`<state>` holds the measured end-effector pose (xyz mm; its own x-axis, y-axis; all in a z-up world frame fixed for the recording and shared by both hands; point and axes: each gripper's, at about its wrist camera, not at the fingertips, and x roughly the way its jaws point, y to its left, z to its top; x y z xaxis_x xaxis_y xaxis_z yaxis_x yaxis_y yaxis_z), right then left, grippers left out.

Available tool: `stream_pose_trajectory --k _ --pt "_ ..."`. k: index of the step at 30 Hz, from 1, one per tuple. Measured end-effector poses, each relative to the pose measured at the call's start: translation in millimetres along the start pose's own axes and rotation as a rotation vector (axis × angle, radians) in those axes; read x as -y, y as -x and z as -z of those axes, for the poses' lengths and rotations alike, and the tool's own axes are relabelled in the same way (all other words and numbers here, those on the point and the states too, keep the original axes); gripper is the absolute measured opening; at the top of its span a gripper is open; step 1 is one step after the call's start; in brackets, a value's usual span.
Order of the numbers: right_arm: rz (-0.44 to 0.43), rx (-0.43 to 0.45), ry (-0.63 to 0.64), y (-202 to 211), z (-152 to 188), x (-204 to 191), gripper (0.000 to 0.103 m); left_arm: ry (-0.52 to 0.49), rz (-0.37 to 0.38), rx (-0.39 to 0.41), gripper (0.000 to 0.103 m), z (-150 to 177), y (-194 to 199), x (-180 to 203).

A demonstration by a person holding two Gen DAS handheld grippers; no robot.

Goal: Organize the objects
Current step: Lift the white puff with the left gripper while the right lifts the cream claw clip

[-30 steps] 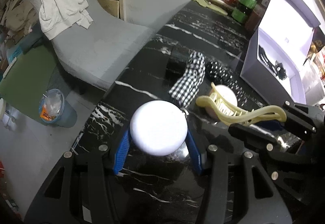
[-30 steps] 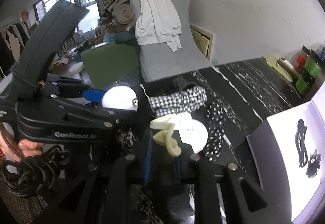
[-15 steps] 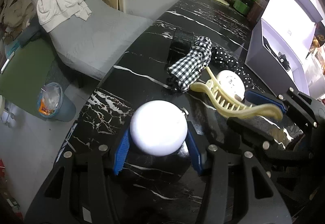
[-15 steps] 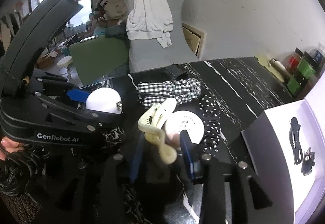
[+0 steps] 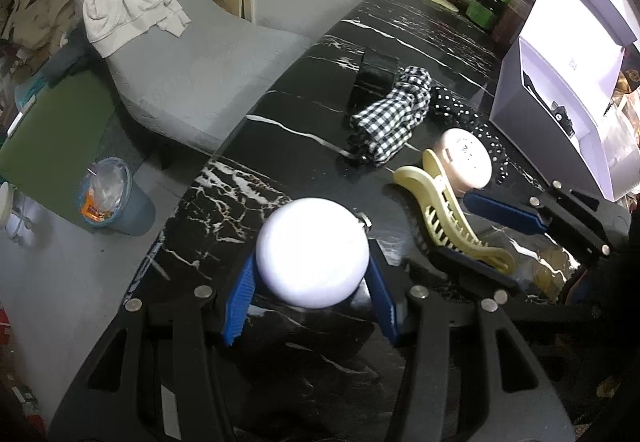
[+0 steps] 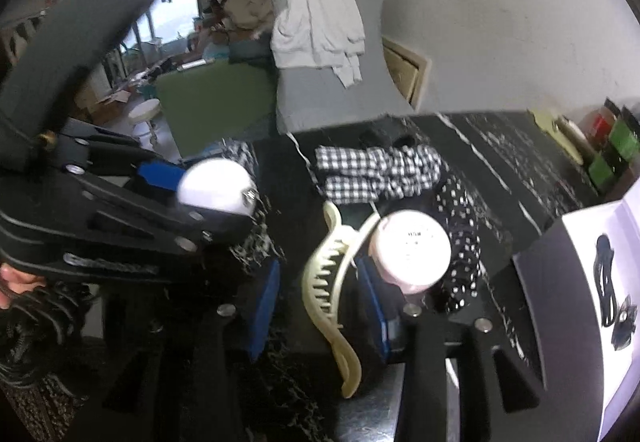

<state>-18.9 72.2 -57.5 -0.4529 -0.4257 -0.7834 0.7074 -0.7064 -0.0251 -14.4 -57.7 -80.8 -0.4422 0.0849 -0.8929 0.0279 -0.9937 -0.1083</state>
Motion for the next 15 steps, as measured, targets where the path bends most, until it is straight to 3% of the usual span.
stream_pose_trajectory --k 3,4,5,15 --pt "-0.013 -0.034 -0.032 -8 2 6 0.040 -0.003 0.002 0.000 0.050 0 0 1" --pt "-0.024 -0.035 -0.040 -10 3 7 0.035 -0.003 0.005 0.000 0.050 0 0 1" --pt "-0.027 -0.019 -0.039 -9 3 8 0.021 -0.004 0.006 0.001 0.050 0 1 1" --pt "-0.069 0.001 -0.007 2 -7 0 0.021 -0.013 -0.034 0.028 0.050 -1 20 -2"
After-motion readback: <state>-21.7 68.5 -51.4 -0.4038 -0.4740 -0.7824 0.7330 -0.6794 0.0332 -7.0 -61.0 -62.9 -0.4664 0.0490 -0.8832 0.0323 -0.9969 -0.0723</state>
